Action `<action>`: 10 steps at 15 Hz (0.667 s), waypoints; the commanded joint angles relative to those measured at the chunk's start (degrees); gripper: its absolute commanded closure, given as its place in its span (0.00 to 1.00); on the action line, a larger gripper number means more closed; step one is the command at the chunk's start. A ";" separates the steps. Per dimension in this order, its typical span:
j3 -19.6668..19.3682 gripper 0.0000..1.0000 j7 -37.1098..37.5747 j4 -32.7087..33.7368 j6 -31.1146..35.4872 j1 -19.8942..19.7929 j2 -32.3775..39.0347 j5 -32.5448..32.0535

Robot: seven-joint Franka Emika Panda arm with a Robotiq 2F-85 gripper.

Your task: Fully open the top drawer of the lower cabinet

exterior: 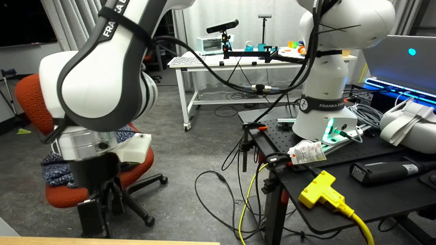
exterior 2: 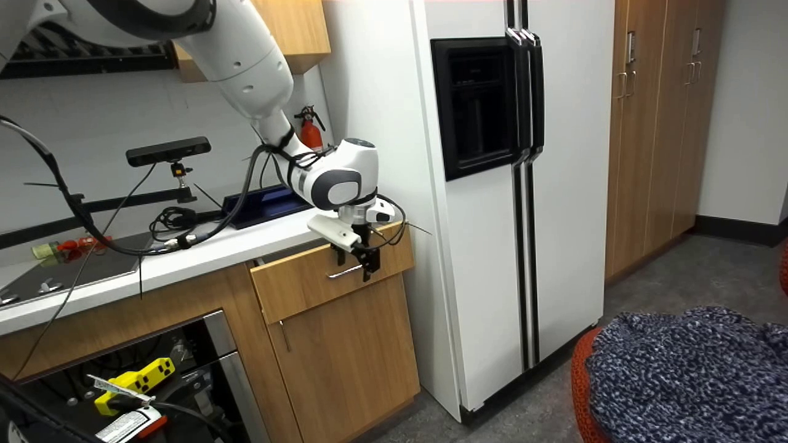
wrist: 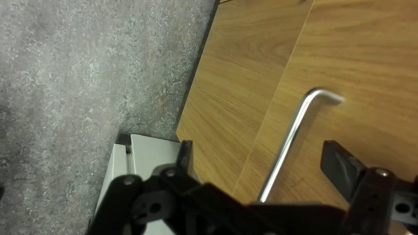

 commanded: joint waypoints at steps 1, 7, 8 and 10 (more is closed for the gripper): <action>2.21 0.00 -1.09 -10.58 2.08 -0.33 -9.33 1.67; 4.91 0.00 0.15 -21.06 4.97 3.12 -21.30 2.21; 5.23 0.00 0.66 -22.35 5.49 4.17 -22.84 1.96; 6.02 0.00 1.01 -23.99 6.31 5.99 -24.71 2.03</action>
